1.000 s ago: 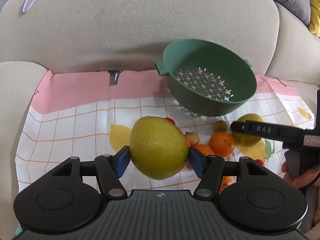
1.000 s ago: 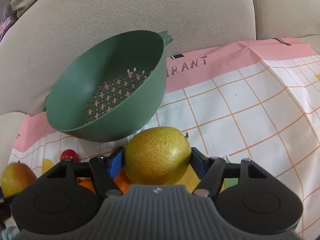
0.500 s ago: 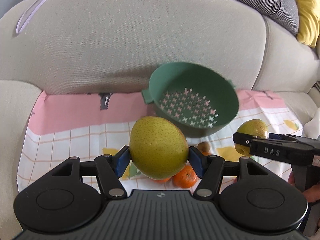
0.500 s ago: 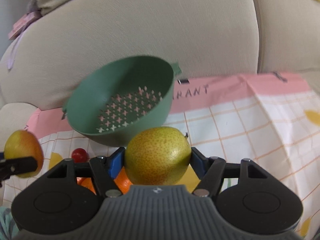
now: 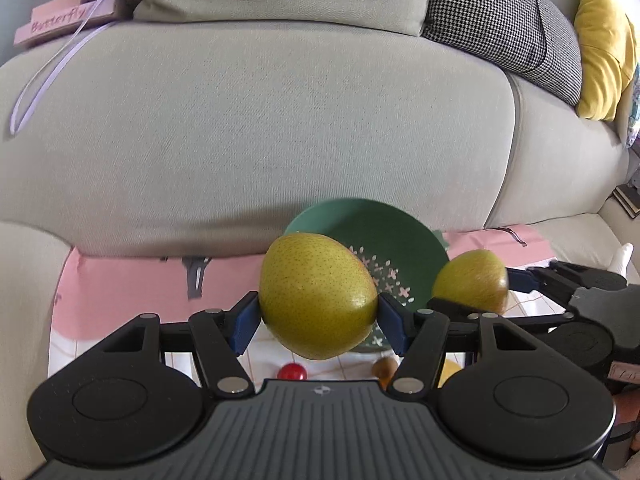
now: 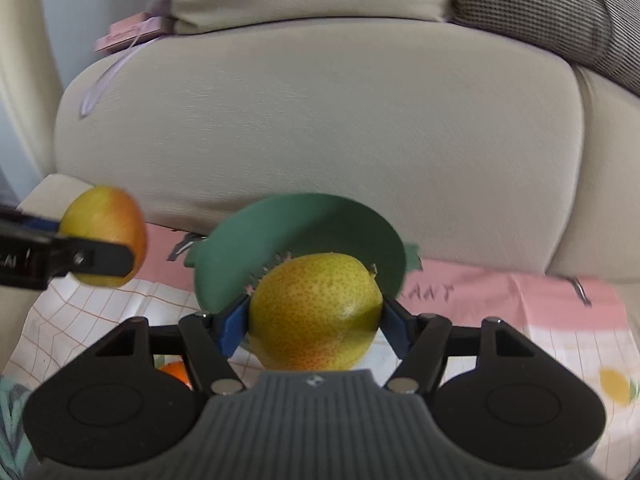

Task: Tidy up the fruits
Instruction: 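Carry both pears over the green colander with both tools, then open both tools to drop the pears into the colander and withdraw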

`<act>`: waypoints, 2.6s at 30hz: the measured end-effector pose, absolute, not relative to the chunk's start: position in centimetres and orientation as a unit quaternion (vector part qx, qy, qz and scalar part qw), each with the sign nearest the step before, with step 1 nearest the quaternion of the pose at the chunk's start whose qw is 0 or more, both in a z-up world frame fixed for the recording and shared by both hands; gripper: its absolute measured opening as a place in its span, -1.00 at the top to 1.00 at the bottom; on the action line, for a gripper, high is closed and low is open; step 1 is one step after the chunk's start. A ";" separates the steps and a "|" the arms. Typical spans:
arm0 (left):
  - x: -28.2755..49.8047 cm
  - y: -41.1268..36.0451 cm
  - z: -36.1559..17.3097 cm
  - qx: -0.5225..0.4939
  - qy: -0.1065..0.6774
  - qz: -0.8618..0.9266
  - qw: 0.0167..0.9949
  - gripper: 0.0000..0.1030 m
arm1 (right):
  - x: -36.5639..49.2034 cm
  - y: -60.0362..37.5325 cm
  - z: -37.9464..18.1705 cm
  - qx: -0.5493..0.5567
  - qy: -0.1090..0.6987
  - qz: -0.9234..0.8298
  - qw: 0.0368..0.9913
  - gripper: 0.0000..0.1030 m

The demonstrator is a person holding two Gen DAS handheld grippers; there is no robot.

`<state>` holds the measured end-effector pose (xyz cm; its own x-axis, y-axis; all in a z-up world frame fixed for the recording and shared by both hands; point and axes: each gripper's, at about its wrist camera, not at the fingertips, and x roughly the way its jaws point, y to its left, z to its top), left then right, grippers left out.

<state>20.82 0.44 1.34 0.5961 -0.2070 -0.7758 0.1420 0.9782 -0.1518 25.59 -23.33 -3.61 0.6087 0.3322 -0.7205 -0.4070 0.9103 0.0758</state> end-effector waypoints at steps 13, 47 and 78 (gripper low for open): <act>26.2 -1.6 -2.4 -0.005 0.479 -0.111 0.871 -0.40 | 30.1 -19.2 -5.3 -0.145 0.397 0.264 0.867 -0.29; 30.6 -6.3 -8.9 0.099 0.498 -0.181 0.842 -0.40 | 33.6 -18.0 -14.5 -0.280 0.441 0.326 0.788 -0.29; 31.3 -7.5 -10.6 0.079 0.534 -0.144 0.829 -0.41 | 34.1 -20.2 -11.7 -0.273 0.432 0.285 0.811 -0.52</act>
